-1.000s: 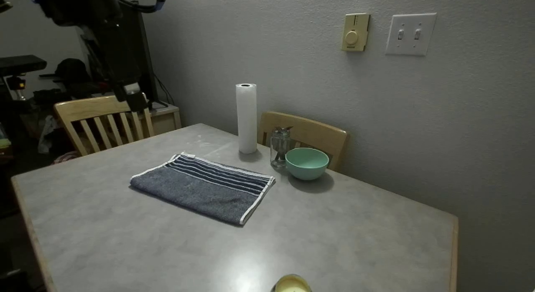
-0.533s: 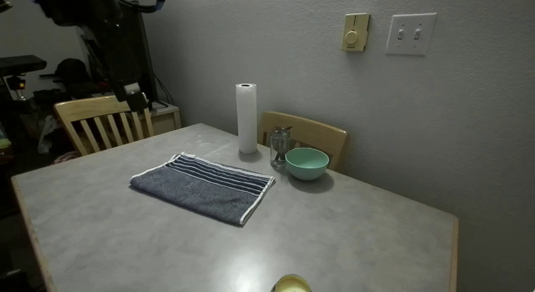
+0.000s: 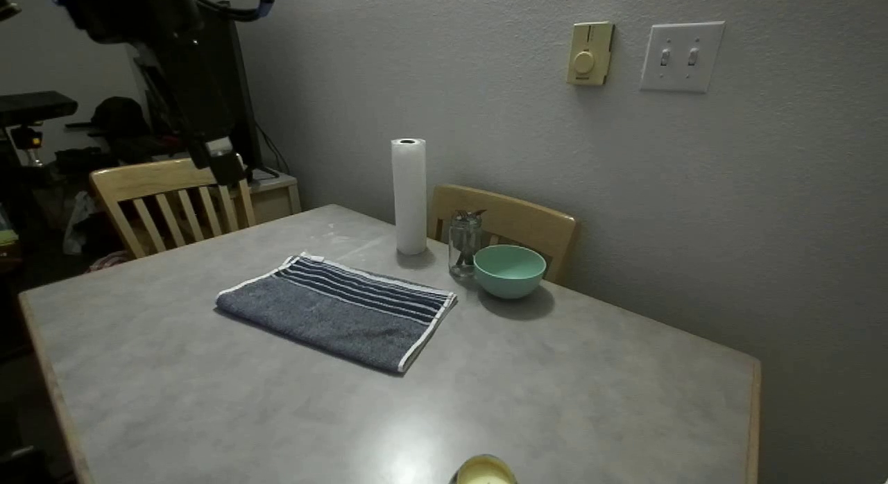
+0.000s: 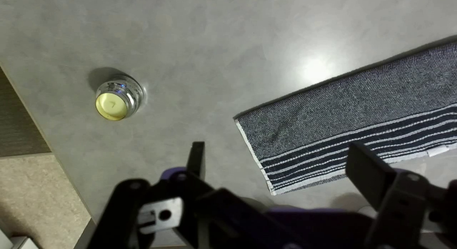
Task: Fold the towel from right to left
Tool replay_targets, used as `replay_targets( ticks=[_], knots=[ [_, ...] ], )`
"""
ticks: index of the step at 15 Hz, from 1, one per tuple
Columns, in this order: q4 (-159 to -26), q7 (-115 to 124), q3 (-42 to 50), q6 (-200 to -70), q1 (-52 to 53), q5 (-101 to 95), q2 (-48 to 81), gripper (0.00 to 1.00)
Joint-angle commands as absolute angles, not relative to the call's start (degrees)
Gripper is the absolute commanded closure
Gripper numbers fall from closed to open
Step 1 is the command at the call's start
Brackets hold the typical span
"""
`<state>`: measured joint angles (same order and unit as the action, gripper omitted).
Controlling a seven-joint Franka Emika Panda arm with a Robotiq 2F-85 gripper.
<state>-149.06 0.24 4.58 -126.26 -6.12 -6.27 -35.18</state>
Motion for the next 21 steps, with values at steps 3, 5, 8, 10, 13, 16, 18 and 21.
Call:
replay_targets(
  ticks=[3,5,8,10,13,16,18,21],
  knots=[
    [-148.9,0.1,4.4,-126.1,-6.3,-6.1,-35.2,0.00],
    [-148.9,0.1,4.4,-126.1,-6.3,-6.1,-35.2,0.00],
    [-148.9,0.1,4.4,-126.1,-6.3,-6.1,-35.2,0.00],
    [-148.9,0.1,4.4,-126.1,-6.3,-6.1,-35.2,0.00],
    [-147.5,-2.6,6.7,-126.9,-5.5,-4.2,-31.7,0.00],
    [-145.7,-8.2,10.7,-127.6,-4.3,-0.1,-27.4,0.00],
    [-143.4,-13.3,13.9,-127.2,-3.0,4.1,-22.8,0.00],
    [-138.2,-23.0,17.9,-124.0,-0.4,12.2,-13.7,0.00]
  ],
)
